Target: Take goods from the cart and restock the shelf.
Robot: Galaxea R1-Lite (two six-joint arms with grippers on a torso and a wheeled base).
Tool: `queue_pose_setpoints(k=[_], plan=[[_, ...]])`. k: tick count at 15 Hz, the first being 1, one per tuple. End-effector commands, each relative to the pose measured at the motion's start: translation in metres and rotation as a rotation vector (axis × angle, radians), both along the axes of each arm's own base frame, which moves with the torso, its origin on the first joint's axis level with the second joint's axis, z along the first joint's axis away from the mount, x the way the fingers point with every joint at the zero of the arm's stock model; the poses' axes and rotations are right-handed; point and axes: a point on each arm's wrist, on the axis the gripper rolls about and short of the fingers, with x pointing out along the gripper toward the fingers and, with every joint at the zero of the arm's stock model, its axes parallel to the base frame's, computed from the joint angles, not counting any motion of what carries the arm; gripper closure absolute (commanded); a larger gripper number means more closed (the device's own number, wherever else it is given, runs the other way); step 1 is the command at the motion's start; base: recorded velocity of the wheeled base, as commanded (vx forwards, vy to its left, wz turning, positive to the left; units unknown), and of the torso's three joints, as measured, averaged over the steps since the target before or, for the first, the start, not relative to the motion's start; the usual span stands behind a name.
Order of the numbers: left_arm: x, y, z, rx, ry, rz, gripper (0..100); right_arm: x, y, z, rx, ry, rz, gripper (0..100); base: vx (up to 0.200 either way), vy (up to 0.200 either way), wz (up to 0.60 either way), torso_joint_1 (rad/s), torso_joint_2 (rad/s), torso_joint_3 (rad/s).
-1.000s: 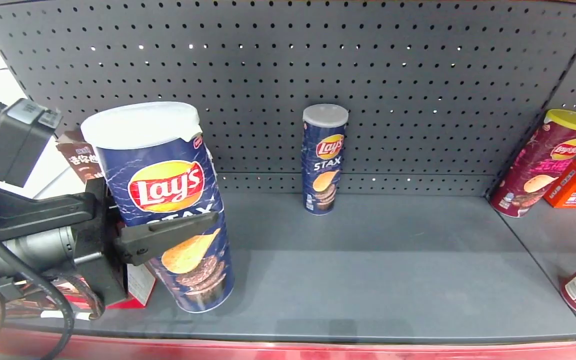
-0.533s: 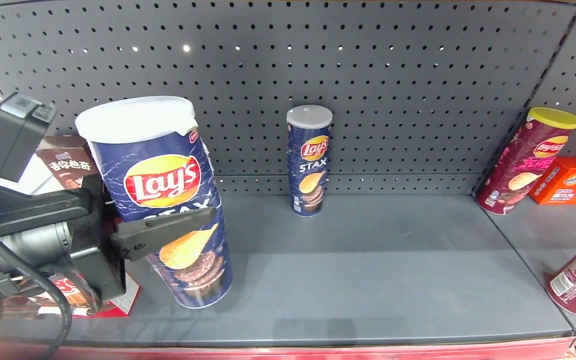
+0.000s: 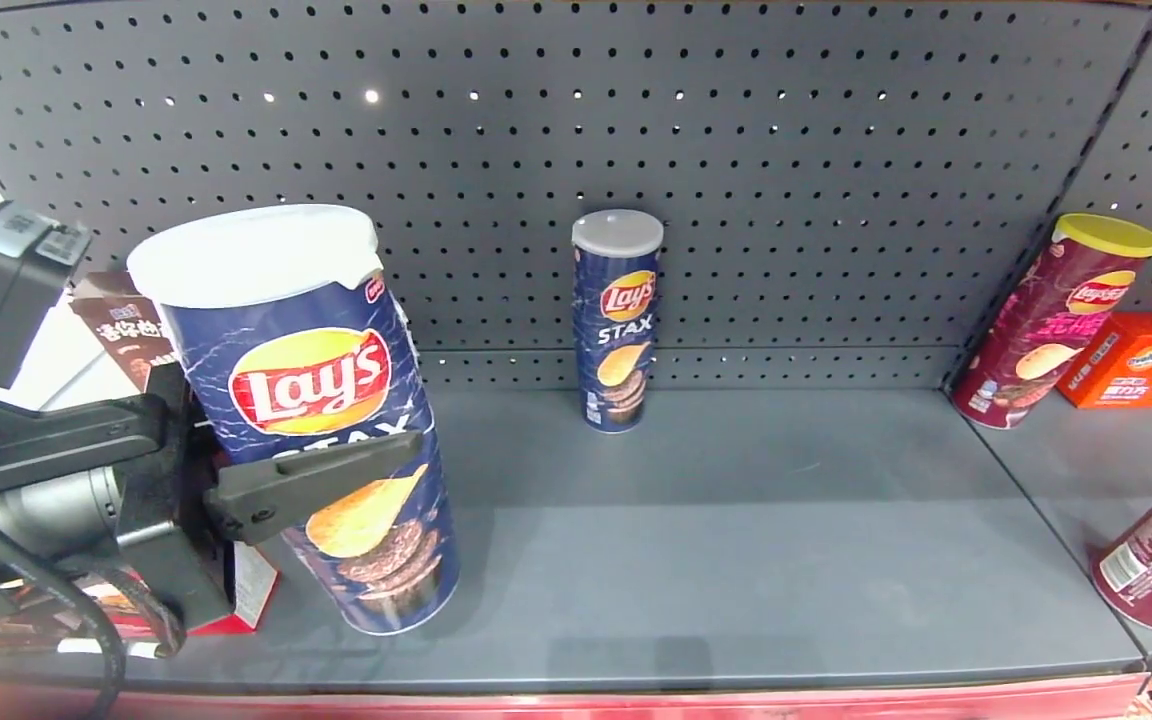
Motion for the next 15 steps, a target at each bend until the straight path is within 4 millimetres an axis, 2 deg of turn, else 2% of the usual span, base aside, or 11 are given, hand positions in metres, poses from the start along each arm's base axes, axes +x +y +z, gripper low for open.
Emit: queue_pose_setpoints(k=[1,3,5,8,9,11,12,15], plan=[[0.001,-0.001,0.001,-0.002,-0.006,-0.005,100,0.009,0.003,0.054,-0.046,0.015,0.216,0,0.0,0.0,0.0,0.0,0.0,0.0],[0.001,-0.001,-0.001,-0.005,-0.009,-0.008,100,0.022,0.007,0.084,-0.093,0.019,0.352,0,0.0,0.0,0.0,0.0,0.0,0.0],[0.0,-0.001,-0.004,-0.001,0.001,-0.008,100,0.051,0.01,0.11,-0.148,0.07,0.427,0,0.0,0.0,0.0,0.0,0.0,0.0],[0.0,-0.003,-0.005,0.0,0.004,-0.023,100,0.09,0.02,0.126,-0.231,0.13,0.521,0,0.0,0.0,0.0,0.0,0.0,0.0],[-0.001,-0.003,-0.004,0.0,0.003,-0.023,100,0.108,0.03,0.133,-0.239,0.162,0.592,0,0.0,0.0,0.0,0.0,0.0,0.0],[-0.001,-0.003,-0.004,-0.001,0.001,-0.02,100,0.126,0.046,0.142,-0.256,0.175,0.644,0,0.0,0.0,0.0,0.0,0.0,0.0],[-0.002,-0.002,-0.005,-0.001,0.001,-0.017,100,0.138,0.062,0.149,-0.266,0.168,0.682,0,0.0,0.0,0.0,0.0,0.0,0.0],[-0.003,-0.001,-0.007,0.001,0.007,-0.017,100,0.168,0.088,0.148,-0.282,0.195,0.715,0,0.0,0.0,0.0,0.0,0.0,0.0]])
